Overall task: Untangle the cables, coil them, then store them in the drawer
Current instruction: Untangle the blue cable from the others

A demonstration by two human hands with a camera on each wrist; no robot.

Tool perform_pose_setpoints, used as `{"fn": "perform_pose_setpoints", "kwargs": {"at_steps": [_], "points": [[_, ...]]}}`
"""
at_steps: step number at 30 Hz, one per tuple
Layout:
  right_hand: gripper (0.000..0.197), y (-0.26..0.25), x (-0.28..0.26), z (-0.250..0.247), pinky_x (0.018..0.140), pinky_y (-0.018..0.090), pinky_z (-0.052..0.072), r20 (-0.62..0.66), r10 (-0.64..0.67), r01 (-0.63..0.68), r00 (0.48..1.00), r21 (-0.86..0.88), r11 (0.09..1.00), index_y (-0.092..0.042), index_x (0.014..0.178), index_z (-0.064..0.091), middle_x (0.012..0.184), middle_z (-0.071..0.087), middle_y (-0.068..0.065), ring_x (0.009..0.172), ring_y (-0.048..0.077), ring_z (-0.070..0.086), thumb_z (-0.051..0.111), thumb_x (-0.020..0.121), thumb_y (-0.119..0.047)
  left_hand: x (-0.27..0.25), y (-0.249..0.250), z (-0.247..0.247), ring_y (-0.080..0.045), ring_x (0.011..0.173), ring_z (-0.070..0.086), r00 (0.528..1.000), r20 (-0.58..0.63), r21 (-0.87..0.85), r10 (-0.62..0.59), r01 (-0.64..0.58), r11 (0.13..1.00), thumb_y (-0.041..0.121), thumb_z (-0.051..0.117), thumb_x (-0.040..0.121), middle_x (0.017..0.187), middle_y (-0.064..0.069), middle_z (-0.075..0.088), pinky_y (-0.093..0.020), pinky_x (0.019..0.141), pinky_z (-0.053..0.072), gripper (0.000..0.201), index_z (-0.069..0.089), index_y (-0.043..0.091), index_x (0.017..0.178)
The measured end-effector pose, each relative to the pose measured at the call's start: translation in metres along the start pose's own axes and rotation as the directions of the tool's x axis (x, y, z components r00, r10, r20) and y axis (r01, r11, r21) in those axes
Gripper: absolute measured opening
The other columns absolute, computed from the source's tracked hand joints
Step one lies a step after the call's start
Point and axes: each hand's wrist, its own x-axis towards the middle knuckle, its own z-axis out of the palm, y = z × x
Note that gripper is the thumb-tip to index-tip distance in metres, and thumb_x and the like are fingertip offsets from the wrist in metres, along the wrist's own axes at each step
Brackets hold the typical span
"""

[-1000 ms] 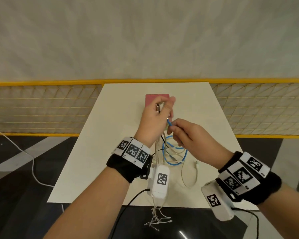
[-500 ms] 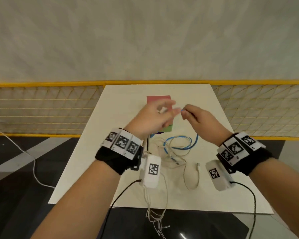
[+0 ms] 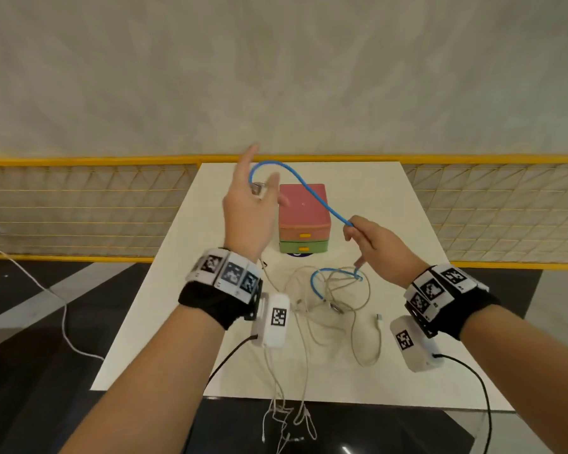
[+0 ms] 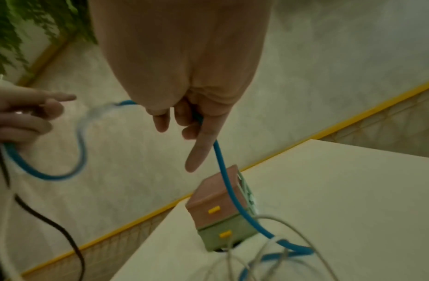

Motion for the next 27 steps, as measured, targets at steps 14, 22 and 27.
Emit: {"fn": "perform_pose_setpoints", "kwargs": {"at_steps": [14, 22, 27], "points": [[0.021, -0.015, 0.018, 0.008, 0.078, 0.040, 0.046, 0.004, -0.141, 0.141, 0.990, 0.030, 0.990, -0.001, 0.089, 0.046, 0.083, 0.046, 0.006, 0.075, 0.030, 0.046, 0.032, 0.100, -0.012, -0.008, 0.001, 0.015, -0.013, 0.054, 0.051, 0.991, 0.100, 0.080, 0.089, -0.097, 0.992, 0.034, 0.060, 0.093, 0.065, -0.001, 0.070, -0.029, 0.058, 0.044, 0.017, 0.063, 0.020, 0.084], [0.022, -0.008, 0.024, 0.009, 0.061, 0.010, 0.035, 0.046, -0.104, 0.108, 0.993, -0.096, 0.990, -0.012, 0.083, 0.048, 0.074, 0.045, -0.009, 0.066, 0.002, 0.045, 0.034, 0.100, -0.016, -0.016, -0.005, 0.013, -0.016, 0.052, 0.061, 0.962, 0.267, 0.208, 0.055, -0.114, 0.971, 0.034, 0.056, 0.095, 0.065, -0.011, 0.068, -0.030, 0.052, 0.052, 0.056, 0.028, 0.050, 0.141], [0.018, -0.022, 0.032, 0.000, 0.067, 0.016, 0.036, 0.011, -0.290, 0.287, 0.957, -0.180, 0.941, -0.004, 0.086, 0.052, 0.077, 0.048, 0.000, 0.068, 0.009, 0.044, 0.043, 0.098, -0.015, -0.011, -0.006, 0.020, -0.002, 0.037, 0.054, 0.927, 0.365, 0.361, -0.083, -0.059, 0.931, 0.033, 0.057, 0.095, 0.068, -0.006, 0.068, -0.012, 0.044, 0.040, 0.019, 0.061, 0.015, 0.092]]}}
